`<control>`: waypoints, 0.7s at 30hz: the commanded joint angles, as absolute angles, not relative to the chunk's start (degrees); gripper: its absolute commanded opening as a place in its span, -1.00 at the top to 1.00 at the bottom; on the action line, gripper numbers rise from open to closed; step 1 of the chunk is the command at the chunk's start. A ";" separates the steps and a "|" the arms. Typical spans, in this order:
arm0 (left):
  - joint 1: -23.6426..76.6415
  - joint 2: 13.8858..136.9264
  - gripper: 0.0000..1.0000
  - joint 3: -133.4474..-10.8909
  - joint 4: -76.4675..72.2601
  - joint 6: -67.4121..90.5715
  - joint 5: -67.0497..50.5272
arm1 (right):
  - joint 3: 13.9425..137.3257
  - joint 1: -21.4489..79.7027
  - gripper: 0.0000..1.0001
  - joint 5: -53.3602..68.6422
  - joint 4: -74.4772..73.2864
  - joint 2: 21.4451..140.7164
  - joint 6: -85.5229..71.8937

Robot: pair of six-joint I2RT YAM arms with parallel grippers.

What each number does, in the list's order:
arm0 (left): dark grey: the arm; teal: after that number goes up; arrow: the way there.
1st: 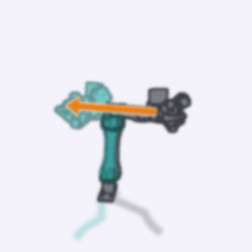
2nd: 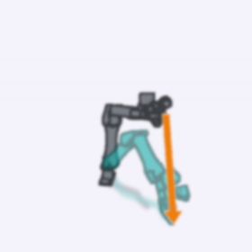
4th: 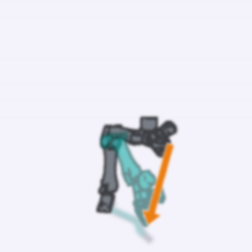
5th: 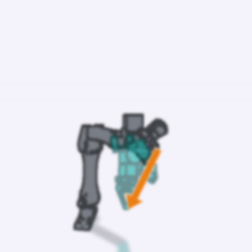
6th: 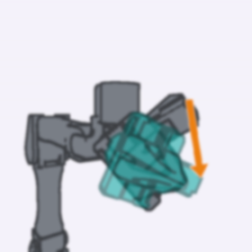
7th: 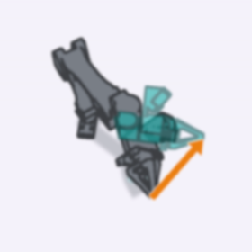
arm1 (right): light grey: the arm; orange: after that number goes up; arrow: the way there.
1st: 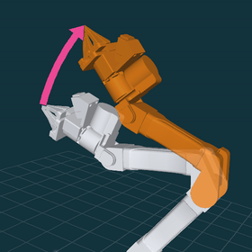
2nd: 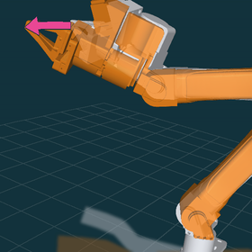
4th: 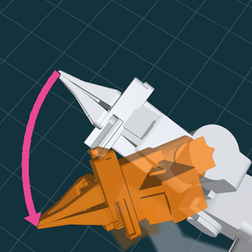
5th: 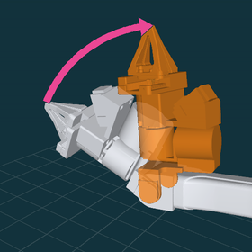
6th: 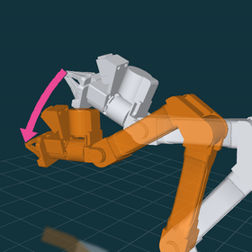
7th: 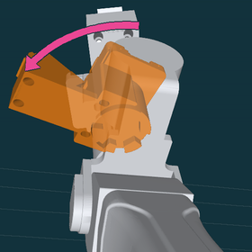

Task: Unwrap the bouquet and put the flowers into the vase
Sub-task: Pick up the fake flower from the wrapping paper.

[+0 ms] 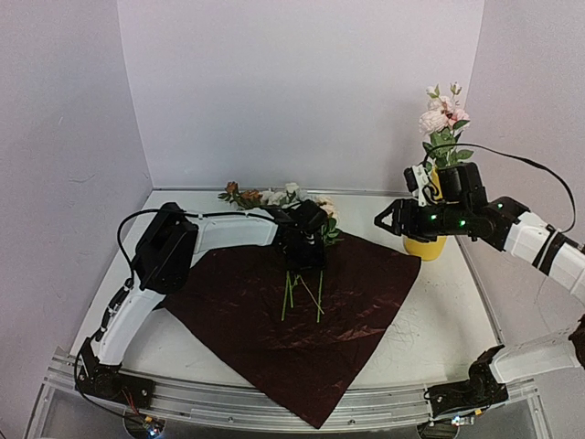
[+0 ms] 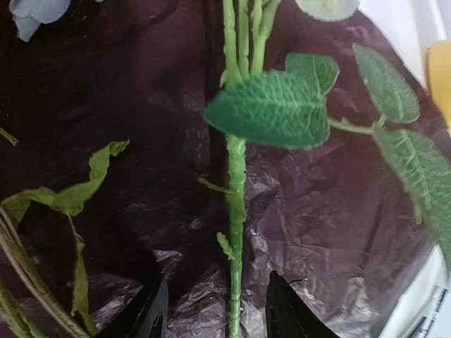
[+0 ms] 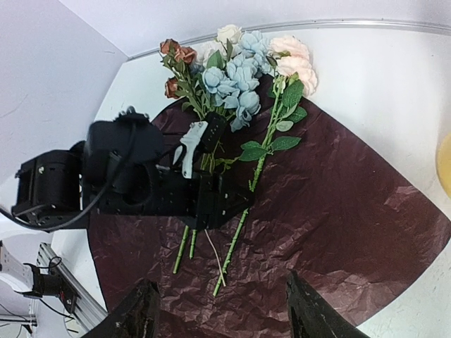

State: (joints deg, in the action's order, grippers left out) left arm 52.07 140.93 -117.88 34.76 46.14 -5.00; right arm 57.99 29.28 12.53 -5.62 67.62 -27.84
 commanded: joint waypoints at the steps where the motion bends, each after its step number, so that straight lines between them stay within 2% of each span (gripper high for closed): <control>1: 53.97 142.27 0.06 -122.57 38.82 44.35 1.84 | 56.06 29.23 -0.24 11.88 -6.85 65.98 -29.57; 13: 56.32 147.34 0.38 -129.51 49.70 37.98 9.68 | 53.29 29.18 -0.25 11.48 -7.20 63.25 -30.66; 15: 56.62 147.84 0.49 -130.77 51.50 36.03 10.89 | 53.45 29.20 -0.25 11.30 -7.21 63.62 -30.42; 18: 57.03 146.76 0.79 -130.02 52.15 33.26 11.71 | 53.77 29.21 -0.25 11.47 -7.21 64.43 -30.17; 21: 57.13 144.09 0.86 -129.80 52.01 31.52 11.07 | 54.18 29.22 -0.25 12.07 -7.21 65.76 -29.86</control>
